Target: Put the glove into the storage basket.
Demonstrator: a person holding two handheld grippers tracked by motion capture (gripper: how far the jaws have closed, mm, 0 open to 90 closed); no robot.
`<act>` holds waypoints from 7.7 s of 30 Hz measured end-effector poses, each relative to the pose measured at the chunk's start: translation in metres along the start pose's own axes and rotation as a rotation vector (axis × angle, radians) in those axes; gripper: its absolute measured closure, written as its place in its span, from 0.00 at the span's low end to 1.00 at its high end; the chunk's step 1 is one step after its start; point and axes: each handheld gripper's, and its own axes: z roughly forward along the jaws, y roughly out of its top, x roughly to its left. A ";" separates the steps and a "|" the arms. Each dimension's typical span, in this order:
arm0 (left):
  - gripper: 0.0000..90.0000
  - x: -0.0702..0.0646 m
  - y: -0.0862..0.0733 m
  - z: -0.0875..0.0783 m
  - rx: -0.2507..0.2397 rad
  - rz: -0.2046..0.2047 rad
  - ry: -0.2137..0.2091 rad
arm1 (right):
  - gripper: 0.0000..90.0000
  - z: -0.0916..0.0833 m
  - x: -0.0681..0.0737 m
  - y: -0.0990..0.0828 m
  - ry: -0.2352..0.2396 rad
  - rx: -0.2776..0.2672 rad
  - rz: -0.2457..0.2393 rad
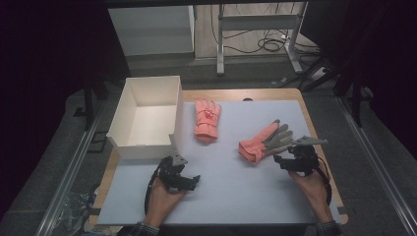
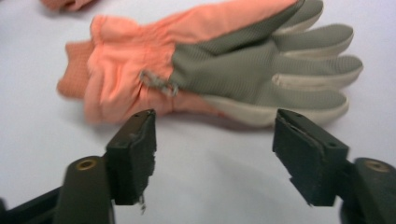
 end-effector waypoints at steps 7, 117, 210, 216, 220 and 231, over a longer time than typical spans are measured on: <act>0.01 0.000 0.000 0.000 0.000 -0.001 0.000 | 0.41 0.019 -0.006 0.025 0.011 -0.006 0.056; 0.01 0.000 0.000 0.000 -0.001 0.001 -0.001 | 0.56 0.094 0.076 0.118 0.301 -0.032 -0.271; 0.01 0.000 0.000 0.000 0.001 0.002 0.001 | 0.96 0.154 0.112 0.207 0.299 0.021 -0.254; 0.01 0.000 0.000 0.000 0.000 0.002 0.000 | 0.96 0.135 0.115 0.209 0.328 0.009 -0.275; 0.01 0.000 0.000 0.000 0.000 0.002 0.000 | 0.96 0.120 0.116 0.207 0.343 0.001 -0.291; 0.01 0.000 0.000 0.000 -0.001 0.003 0.002 | 0.96 0.083 0.116 0.194 0.342 -0.004 -0.310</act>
